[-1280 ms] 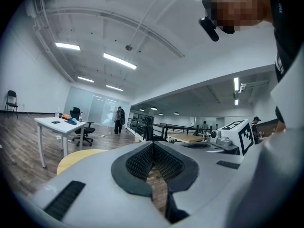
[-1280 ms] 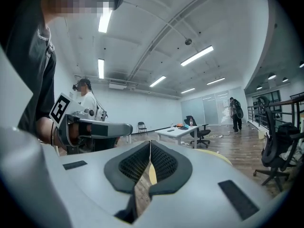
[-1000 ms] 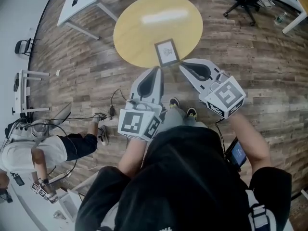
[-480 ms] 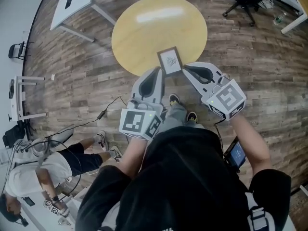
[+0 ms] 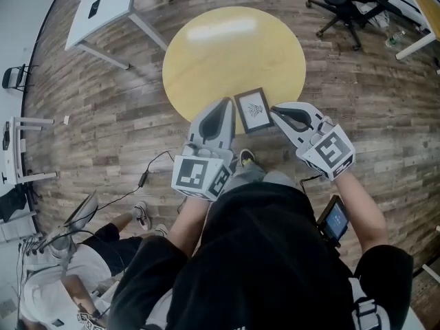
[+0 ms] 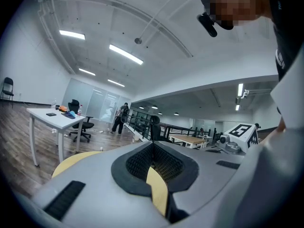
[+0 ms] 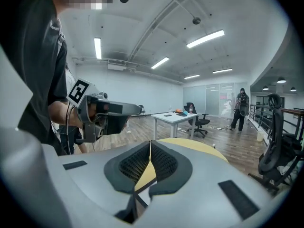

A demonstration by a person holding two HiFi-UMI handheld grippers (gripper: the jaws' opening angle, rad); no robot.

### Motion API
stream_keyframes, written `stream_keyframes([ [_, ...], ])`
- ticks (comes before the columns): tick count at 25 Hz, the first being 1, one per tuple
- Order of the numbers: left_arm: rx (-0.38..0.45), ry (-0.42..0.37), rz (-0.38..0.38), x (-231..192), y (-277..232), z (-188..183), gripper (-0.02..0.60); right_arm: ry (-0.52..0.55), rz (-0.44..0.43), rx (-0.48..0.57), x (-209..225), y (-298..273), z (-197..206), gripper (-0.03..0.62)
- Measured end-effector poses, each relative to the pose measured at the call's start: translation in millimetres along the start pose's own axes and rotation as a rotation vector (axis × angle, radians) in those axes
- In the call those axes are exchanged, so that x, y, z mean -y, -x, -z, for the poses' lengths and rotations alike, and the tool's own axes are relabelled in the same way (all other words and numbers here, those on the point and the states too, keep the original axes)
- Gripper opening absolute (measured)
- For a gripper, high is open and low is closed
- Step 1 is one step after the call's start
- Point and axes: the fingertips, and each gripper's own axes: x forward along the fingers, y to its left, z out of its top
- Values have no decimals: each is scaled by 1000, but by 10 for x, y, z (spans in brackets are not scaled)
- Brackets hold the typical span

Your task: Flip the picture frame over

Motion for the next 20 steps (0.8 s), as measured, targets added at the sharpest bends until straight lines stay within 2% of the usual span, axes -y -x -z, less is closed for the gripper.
stream_keyframes([
  [6, -4, 13, 8, -314, -85, 82, 23, 64, 20, -86, 75, -208, 204, 20],
  [12, -20, 18, 24, -373, -210, 359, 23, 68, 2, -171, 212, -246, 618, 21],
  [16, -67, -4, -12, -437, -310, 658, 23, 140, -82, -287, 180, -288, 1097, 21],
  [20, -112, 15, -57, -629, -315, 943, 23, 213, -186, -369, 13, -519, 1496, 23],
])
